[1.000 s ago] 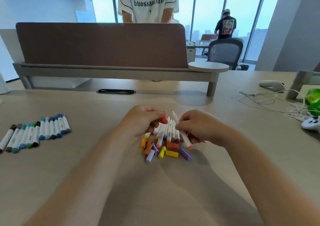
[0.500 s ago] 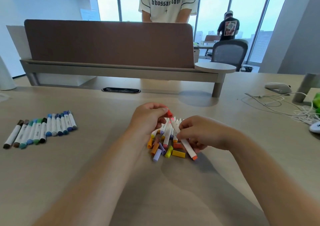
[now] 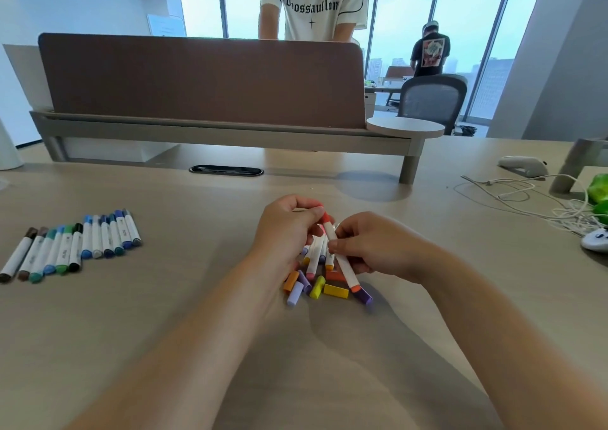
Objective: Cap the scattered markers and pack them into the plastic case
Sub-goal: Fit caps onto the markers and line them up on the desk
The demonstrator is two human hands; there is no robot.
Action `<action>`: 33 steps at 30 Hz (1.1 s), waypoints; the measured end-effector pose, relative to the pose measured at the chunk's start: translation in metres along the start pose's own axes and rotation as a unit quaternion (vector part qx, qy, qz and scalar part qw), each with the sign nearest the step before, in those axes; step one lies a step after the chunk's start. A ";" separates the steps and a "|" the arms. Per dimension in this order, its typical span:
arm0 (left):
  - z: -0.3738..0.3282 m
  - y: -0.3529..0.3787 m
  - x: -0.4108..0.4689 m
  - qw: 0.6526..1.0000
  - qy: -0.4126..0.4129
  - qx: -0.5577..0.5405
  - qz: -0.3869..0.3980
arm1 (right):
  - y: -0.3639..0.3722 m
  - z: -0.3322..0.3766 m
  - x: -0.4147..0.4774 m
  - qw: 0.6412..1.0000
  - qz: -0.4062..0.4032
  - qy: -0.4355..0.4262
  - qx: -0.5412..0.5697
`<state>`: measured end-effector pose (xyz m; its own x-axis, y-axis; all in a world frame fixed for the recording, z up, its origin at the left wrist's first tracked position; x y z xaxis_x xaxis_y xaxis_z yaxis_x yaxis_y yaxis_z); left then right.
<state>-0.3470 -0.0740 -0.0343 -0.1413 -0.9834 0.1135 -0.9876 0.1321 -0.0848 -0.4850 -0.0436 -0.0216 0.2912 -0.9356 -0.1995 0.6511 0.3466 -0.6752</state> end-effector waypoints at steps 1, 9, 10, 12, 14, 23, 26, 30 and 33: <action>-0.001 0.001 -0.001 1.000 0.006 0.007 -0.007 | -0.001 0.000 0.000 1.000 -0.011 -0.002 -0.009; -0.003 0.016 0.002 1.000 -0.008 0.017 0.023 | -0.028 -0.006 -0.005 0.989 -0.137 0.055 -0.002; -0.006 0.019 0.001 0.999 -0.002 0.042 0.030 | -0.036 -0.009 -0.005 0.984 -0.156 0.083 -0.016; -0.012 0.025 -0.001 0.994 0.012 0.102 0.046 | -0.044 -0.019 -0.003 0.974 -0.155 0.153 -0.054; -0.014 0.029 -0.002 0.987 0.023 0.151 0.053 | -0.044 -0.029 -0.001 0.960 -0.137 0.220 -0.100; -0.010 0.019 -0.002 0.977 0.028 0.203 0.054 | -0.033 -0.028 0.017 0.938 -0.115 0.235 -0.225; -0.011 0.017 -0.002 0.977 0.025 0.206 0.056 | -0.034 -0.023 0.026 0.923 -0.105 0.227 -0.292; -0.013 0.015 -0.004 0.974 0.028 0.215 0.066 | -0.026 -0.013 0.034 0.912 -0.056 0.239 -0.330; -0.016 0.011 -0.004 0.975 0.033 0.212 0.065 | -0.021 -0.004 0.039 0.896 -0.035 0.242 -0.371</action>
<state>-0.3585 -0.0668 -0.0201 -0.2805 -0.9500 0.1370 -0.8463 0.1774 -0.5023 -0.4904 -0.0872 -0.0182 -0.1870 -0.9350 -0.3014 -0.0409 0.3140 -0.9485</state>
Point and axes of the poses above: each hand's wrist, its own x-axis towards the middle knuckle, its own y-axis out of the palm, z = x × y, the point moved 5 cm from there along x, towards the middle knuckle, and after that the axes turned 9 degrees about z, right-handed, at the moved point
